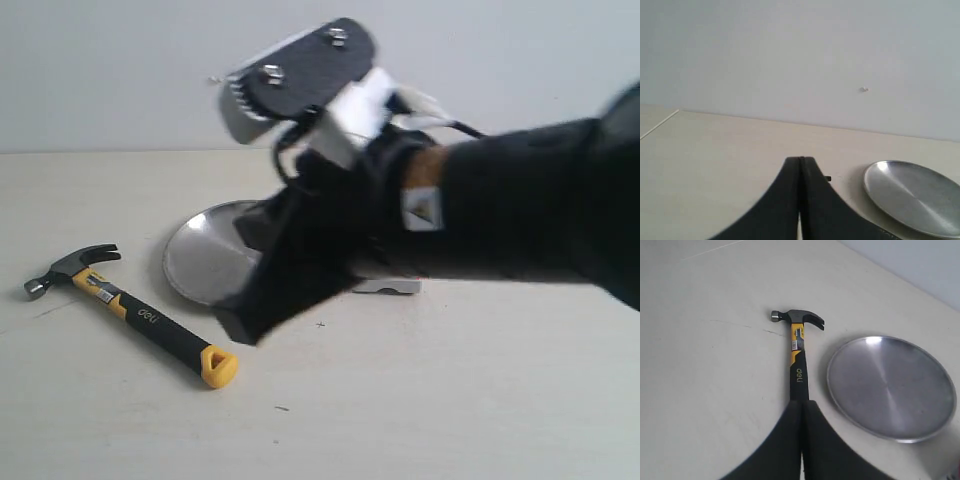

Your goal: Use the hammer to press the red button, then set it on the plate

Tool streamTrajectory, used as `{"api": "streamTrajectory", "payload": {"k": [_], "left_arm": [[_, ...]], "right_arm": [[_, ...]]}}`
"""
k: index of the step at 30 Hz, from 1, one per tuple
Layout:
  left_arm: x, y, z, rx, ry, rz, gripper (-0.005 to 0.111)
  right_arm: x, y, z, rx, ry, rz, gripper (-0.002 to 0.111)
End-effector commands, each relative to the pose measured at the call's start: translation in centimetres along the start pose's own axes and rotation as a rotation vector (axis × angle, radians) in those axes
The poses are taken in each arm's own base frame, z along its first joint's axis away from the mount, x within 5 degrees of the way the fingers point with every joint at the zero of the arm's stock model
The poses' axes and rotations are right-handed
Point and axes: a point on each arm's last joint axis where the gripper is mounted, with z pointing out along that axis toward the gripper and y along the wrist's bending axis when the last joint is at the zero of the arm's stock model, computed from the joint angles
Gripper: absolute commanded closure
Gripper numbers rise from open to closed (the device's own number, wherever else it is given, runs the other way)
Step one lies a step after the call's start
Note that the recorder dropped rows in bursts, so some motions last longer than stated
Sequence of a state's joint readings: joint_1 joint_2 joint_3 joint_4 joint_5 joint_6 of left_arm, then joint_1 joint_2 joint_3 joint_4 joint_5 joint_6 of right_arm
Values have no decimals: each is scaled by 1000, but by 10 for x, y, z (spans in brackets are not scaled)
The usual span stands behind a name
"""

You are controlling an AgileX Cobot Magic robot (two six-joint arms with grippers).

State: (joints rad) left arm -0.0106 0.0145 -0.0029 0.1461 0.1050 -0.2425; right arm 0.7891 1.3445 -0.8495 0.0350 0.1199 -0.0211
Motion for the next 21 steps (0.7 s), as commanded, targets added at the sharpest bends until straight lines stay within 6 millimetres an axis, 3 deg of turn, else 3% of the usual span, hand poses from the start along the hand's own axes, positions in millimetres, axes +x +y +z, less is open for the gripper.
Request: {"api": "streamTrajectory", "payload": {"k": [1, 7, 11, 16, 21], "left_arm": [[1, 0, 0, -2, -4, 3, 107], [1, 0, 0, -2, -4, 3, 107], [1, 0, 0, -2, -4, 3, 107], [1, 0, 0, -2, -4, 3, 107], [1, 0, 0, -2, -4, 3, 107]], "right_arm": [[32, 0, -59, -1, -55, 13, 108], [68, 0, -120, -6, -76, 25, 108], [74, 0, -151, -10, -101, 21, 108], [73, 0, -178, -13, -223, 18, 108], [74, 0, -192, -14, -291, 18, 108]]}}
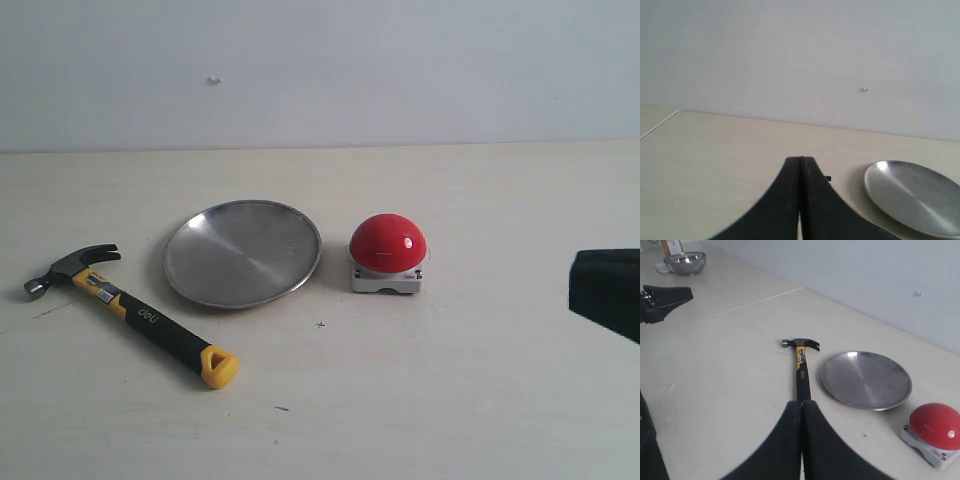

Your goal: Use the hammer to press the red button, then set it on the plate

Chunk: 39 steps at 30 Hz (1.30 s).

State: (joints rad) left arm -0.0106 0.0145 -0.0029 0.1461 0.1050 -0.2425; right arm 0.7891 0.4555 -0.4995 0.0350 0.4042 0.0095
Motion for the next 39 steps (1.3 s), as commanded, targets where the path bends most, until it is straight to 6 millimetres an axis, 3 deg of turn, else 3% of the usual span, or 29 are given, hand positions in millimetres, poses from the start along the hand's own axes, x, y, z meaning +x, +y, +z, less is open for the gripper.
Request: {"api": "streamTrajectory", "payload": {"k": [1, 11, 22, 30, 32, 39], "left_arm": [[1, 0, 0, -2, -4, 3, 107], [1, 0, 0, -2, -4, 3, 107], [1, 0, 0, -2, -4, 3, 107], [1, 0, 0, -2, -4, 3, 107], [1, 0, 0, -2, -4, 3, 107], [1, 0, 0, -2, -4, 3, 107]], "right_arm": [[0, 0, -11, 0, -45, -8, 108], [6, -4, -11, 45, -52, -46, 108], [83, -33, -16, 446, -271, 51, 108], [108, -44, -17, 647, -325, 94, 108], [106, -45, -21, 685, -356, 88, 108], [117, -45, -23, 726, -276, 123, 108]]}}
